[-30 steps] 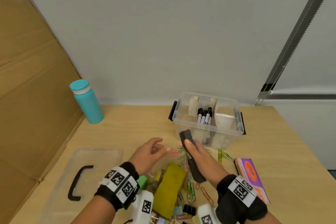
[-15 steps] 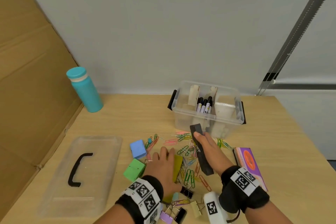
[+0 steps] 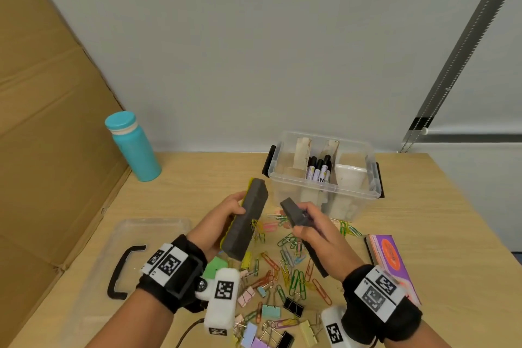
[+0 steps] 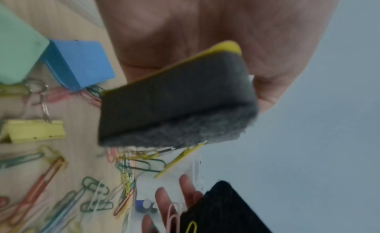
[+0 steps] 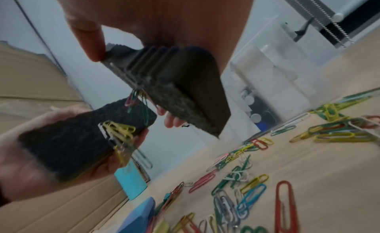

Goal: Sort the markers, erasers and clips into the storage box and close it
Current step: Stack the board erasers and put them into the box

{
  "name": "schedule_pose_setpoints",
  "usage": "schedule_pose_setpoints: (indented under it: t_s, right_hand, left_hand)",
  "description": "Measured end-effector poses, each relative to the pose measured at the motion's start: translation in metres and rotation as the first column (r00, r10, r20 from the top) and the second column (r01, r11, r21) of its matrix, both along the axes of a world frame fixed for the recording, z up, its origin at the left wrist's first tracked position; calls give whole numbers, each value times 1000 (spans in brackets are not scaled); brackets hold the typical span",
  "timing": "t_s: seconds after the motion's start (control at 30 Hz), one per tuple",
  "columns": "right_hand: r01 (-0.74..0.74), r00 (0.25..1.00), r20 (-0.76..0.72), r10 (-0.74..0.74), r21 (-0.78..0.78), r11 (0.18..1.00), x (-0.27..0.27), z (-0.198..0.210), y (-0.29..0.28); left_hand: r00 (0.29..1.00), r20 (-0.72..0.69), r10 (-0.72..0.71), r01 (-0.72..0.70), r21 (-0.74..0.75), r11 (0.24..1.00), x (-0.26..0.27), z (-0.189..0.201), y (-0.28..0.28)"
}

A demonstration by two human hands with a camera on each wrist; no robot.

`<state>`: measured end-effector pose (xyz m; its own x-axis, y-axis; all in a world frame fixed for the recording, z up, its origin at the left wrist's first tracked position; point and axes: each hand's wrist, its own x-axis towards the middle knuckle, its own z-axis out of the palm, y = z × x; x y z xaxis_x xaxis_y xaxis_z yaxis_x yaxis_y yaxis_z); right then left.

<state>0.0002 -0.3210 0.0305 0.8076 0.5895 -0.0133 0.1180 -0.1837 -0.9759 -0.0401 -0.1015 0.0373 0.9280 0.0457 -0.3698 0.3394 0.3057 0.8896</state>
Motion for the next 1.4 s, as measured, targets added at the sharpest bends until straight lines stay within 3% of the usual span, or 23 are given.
schedule_pose_setpoints:
  t_s: [0.2,0.33,0.5,0.63,0.8,0.9,0.97,1.1,1.23,1.4]
  right_hand:
    - [-105,979,169,118,-80,991,-4,2,13]
    - [-158,984,72,163,-70,985,-3,-1,17]
    - [-176,982,-57,179,63,982,-4,-2,11]
    - [-191,978,-78,195,54,980,-6,-2,11]
    - [-169,986,-42,164,-186,968,-3,-17,1]
    - [-185,979,-24,201,-513,838,1,-26,-8]
    - [-151,977,29,213,-610,778,2,-27,-10]
    - [-134,979,89,181,-386,913,-3,-6,-2]
    - [-219,975,-1,224,-215,952,-7,13,18]
    - [-182,978,40,203,-303,935,-6,8,21]
  left_hand:
    - [995,72,69,-53,-209,976,6,1,-6]
    - [992,89,92,-69,-233,970,10,-1,-9]
    - [985,108,136,-102,-274,956,11,-1,-10]
    - [986,91,141,-114,-253,961,11,-3,-15]
    - [982,88,169,-136,-304,943,9,-5,-9]
    - [984,83,159,-125,-320,939,4,-5,-2]
    - [984,85,159,-124,-326,937,2,-6,0]
    - [982,60,178,-151,-306,940,1,-9,-1]
    - [981,61,182,-160,-260,952,5,-10,-12]
    - [975,69,210,-182,-287,940,5,-7,-10]
